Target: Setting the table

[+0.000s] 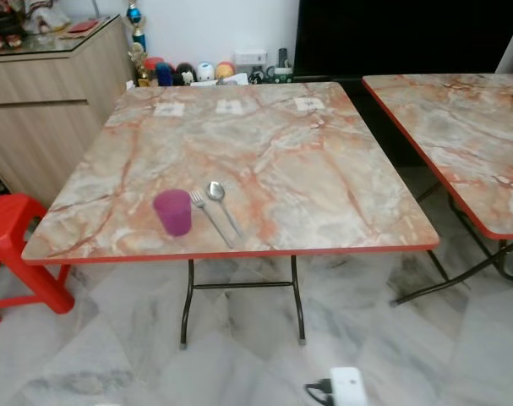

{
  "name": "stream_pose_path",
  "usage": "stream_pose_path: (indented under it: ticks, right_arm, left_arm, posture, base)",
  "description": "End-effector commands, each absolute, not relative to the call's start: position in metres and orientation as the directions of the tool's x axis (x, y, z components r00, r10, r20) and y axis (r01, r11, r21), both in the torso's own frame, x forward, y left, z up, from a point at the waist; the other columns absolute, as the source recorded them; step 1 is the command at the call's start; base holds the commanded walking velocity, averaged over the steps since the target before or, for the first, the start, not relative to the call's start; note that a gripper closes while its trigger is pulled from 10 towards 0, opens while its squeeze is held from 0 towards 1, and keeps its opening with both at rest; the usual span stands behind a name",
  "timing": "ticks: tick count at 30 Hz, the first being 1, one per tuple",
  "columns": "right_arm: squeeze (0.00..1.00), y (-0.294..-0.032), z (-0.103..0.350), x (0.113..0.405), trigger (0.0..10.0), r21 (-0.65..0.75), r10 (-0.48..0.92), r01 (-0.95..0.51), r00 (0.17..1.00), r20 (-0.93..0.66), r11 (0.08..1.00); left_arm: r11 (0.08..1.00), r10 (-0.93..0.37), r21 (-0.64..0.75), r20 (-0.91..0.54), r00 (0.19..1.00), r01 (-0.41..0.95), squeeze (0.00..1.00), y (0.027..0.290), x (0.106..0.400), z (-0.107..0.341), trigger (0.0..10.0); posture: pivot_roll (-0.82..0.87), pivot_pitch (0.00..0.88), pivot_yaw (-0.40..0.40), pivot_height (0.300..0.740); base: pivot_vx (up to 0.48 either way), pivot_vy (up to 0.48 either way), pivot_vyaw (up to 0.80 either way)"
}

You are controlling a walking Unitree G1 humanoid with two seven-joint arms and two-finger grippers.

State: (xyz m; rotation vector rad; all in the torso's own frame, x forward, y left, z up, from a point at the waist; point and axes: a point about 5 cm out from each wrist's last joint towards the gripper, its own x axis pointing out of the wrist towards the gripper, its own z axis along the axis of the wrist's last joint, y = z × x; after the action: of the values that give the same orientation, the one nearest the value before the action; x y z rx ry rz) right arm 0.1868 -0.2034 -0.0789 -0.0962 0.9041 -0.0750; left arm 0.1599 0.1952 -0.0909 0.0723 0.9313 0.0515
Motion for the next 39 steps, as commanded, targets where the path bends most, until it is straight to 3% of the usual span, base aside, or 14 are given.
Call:
stream_pose_path:
  ticks: [1, 8, 18, 31, 39]
  right_arm:
    - [0.0, -0.187, -0.078, 0.193, 10.0, -0.081, -0.052, -0.016, 0.635, -0.771, 0.997]
    - [0.0, -0.186, -0.077, 0.194, 10.0, -0.072, -0.035, -0.032, 0.641, -0.766, 0.997]
    - [0.0, -0.185, -0.075, 0.196, 10.0, -0.039, -0.028, -0.002, 0.672, -0.74, 0.999]
    - [0.0, -0.188, -0.063, 0.202, 10.0, 0.033, -0.098, 0.142, 0.815, -0.572, 0.989]
    - [0.0, -0.189, -0.061, 0.202, 10.0, 0.037, -0.11, 0.155, 0.831, -0.545, 0.987]
  left_arm:
    - [0.993, 0.107, 0.119, -0.822, 0.56, -0.015, 0.0, 0.208, 0.146, -0.095, 10.0]
    - [0.992, 0.109, 0.122, -0.82, 0.561, -0.015, 0.0, 0.209, 0.146, -0.094, 10.0]
    - [0.993, 0.109, 0.121, -0.821, 0.56, -0.016, 0.0, 0.209, 0.147, -0.094, 10.0]
    - [0.993, 0.11, 0.12, -0.822, 0.559, -0.018, 0.0, 0.209, 0.145, -0.095, 10.0]
    - [0.993, 0.104, 0.116, -0.822, 0.56, -0.015, 0.0, 0.207, 0.145, -0.095, 10.0]
  posture:
    - [0.0, 0.031, 0.012, 0.74]
    - [0.0, 0.047, 0.007, 0.74]
    - [0.0, 0.051, 0.0, 0.74]
    - [-0.02, 0.063, -0.024, 0.74]
    - [-0.03, 0.071, -0.036, 0.74]
  base:
    - [0.0, 0.0, 0.8]
    - [0.0, 0.0, 0.8]
    - [0.0, 0.0, 0.0]
    - [0.0, 0.0, 0.0]
    - [0.0, 0.0, 0.0]
